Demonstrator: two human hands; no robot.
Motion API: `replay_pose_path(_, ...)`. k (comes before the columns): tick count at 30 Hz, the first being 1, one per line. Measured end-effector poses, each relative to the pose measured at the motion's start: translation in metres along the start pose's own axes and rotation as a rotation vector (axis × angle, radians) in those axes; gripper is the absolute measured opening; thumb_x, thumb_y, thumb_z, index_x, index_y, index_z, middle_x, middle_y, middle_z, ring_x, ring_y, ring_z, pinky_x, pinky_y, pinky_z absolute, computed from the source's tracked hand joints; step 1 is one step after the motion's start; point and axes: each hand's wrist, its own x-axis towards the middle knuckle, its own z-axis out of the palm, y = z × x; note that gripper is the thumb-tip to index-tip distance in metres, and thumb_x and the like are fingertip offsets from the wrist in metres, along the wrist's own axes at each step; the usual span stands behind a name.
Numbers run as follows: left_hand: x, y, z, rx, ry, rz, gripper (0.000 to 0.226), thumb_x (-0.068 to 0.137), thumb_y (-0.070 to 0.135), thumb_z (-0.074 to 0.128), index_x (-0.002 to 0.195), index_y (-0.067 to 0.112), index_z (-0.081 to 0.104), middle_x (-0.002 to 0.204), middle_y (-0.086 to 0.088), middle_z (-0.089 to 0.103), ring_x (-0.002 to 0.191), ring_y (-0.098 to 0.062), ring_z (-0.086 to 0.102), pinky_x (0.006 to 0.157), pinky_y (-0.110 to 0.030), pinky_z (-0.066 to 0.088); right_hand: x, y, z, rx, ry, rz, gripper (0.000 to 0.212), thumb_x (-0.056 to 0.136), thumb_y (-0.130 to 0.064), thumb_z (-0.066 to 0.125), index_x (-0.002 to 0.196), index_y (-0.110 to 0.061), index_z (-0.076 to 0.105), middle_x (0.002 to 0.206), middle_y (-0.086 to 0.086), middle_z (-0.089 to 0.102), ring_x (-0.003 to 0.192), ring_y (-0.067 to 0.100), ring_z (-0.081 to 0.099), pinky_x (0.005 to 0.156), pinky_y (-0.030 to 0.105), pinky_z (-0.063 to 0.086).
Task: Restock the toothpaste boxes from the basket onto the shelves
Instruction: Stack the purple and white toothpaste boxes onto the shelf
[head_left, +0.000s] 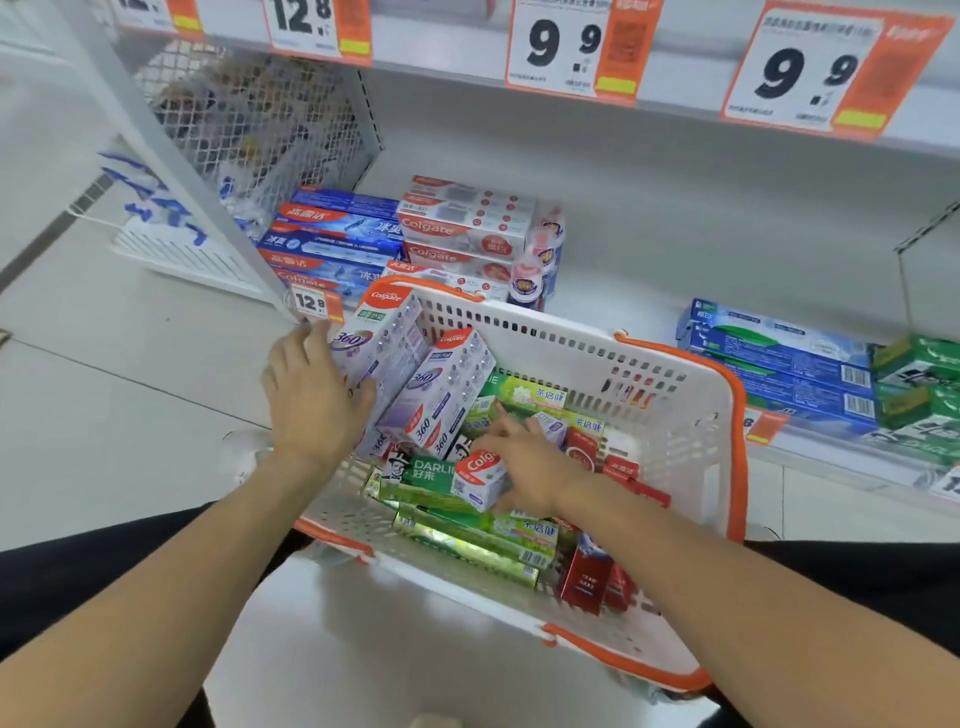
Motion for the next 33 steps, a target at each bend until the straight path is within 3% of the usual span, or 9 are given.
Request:
replay_pose_path(3,0.004,-0.018,0.003,0.065,-0.147,-0.206,0.063,0.082,0.048,0.070,0.118,-0.001,0.057,0.114,-0.025,0.064,0.114,-0.043,0.049,0.094,-0.051,0.044,-0.004,0.003,0.001,0.061,0.035,-0.035,0.084,0.073,-0.026,0.088,0.145,-0.028,0.046,0.148,0.005,0.033,0.133,0.027,0.027,0.116,0.047,0.030)
replay_pose_path(11,-0.035,0.010,0.006,-0.079,-0.089,-0.058,0.063,0.069,0.048,0.083,0.100,0.003,0.051,0.094,-0.017,0.061,0.093,-0.038,0.055,0.079,-0.046,0.048,-0.010,0.001,-0.007,0.194,-0.010,-0.017,0.088,0.077,-0.025,0.083,0.152,-0.026,0.038,0.151,0.004,0.035,0.140,0.026,0.031,0.117,0.042,0.030)
replay_pose_path(16,-0.067,0.033,0.007,-0.127,-0.160,0.123,0.066,0.063,0.049,0.086,0.109,0.010,0.059,0.103,-0.009,0.065,0.103,-0.032,0.058,0.089,-0.044,0.047,-0.009,-0.027,-0.031,0.840,0.312,0.145,0.051,0.093,-0.023,0.068,0.140,-0.018,0.048,0.118,0.001,0.063,0.110,0.017,0.062,0.099,0.038,0.050)
replay_pose_path(22,-0.086,0.058,0.004,-0.393,-0.300,0.129,0.067,0.066,0.042,0.088,0.119,0.022,0.052,0.104,0.008,0.061,0.090,-0.012,0.062,0.079,-0.032,0.053,-0.002,-0.036,-0.029,0.867,0.294,0.391,0.106,0.061,-0.076,0.067,0.147,-0.025,0.031,0.148,0.007,0.038,0.114,0.029,0.062,0.085,0.044,0.060)
replay_pose_path(24,-0.085,0.062,0.003,-0.391,-0.400,0.287,0.069,0.067,0.047,0.087,0.121,0.019,0.055,0.108,0.008,0.060,0.096,-0.009,0.059,0.084,-0.027,0.049,-0.003,-0.035,-0.027,0.905,0.324,0.443,0.110,0.061,-0.073,0.073,0.149,-0.022,0.030,0.151,0.006,0.036,0.120,0.032,0.058,0.082,0.043,0.061)
replay_pose_path(27,-0.075,0.061,-0.002,-0.389,-0.486,0.425,0.045,0.078,0.057,0.075,0.106,0.022,0.071,0.099,0.010,0.069,0.091,-0.005,0.061,0.085,-0.031,0.050,-0.004,-0.023,-0.026,0.810,0.313,0.512,0.103,0.074,-0.048,0.082,0.153,-0.013,0.025,0.152,0.011,0.039,0.135,0.031,0.045,0.103,0.036,0.044)
replay_pose_path(29,-0.062,0.051,-0.003,-0.352,-0.247,0.319,0.029,0.089,0.046,0.066,0.088,0.018,0.074,0.085,0.004,0.070,0.082,-0.013,0.062,0.080,-0.037,0.051,-0.007,-0.015,-0.026,0.854,0.255,0.536,0.100,0.077,-0.033,0.083,0.154,-0.011,0.022,0.152,0.012,0.039,0.135,0.032,0.044,0.104,0.038,0.042)
replay_pose_path(31,-0.044,0.033,-0.001,-0.195,-0.068,0.092,0.032,0.090,0.037,0.066,0.099,0.007,0.067,0.096,-0.011,0.066,0.091,-0.030,0.059,0.082,-0.043,0.050,-0.011,-0.007,-0.027,0.987,0.233,0.545,0.085,0.077,-0.022,0.081,0.147,-0.008,0.035,0.143,0.013,0.049,0.127,0.034,0.053,0.104,0.042,0.046)
replay_pose_path(33,-0.030,0.013,0.007,-0.071,-0.137,-0.113,0.053,0.086,0.037,0.071,0.116,-0.004,0.055,0.111,-0.025,0.060,0.102,-0.044,0.056,0.087,-0.050,0.047,-0.016,0.001,-0.025,1.130,0.235,0.515,0.048,0.079,-0.017,0.075,0.123,-0.001,0.061,0.119,0.016,0.069,0.103,0.034,0.069,0.094,0.048,0.056)
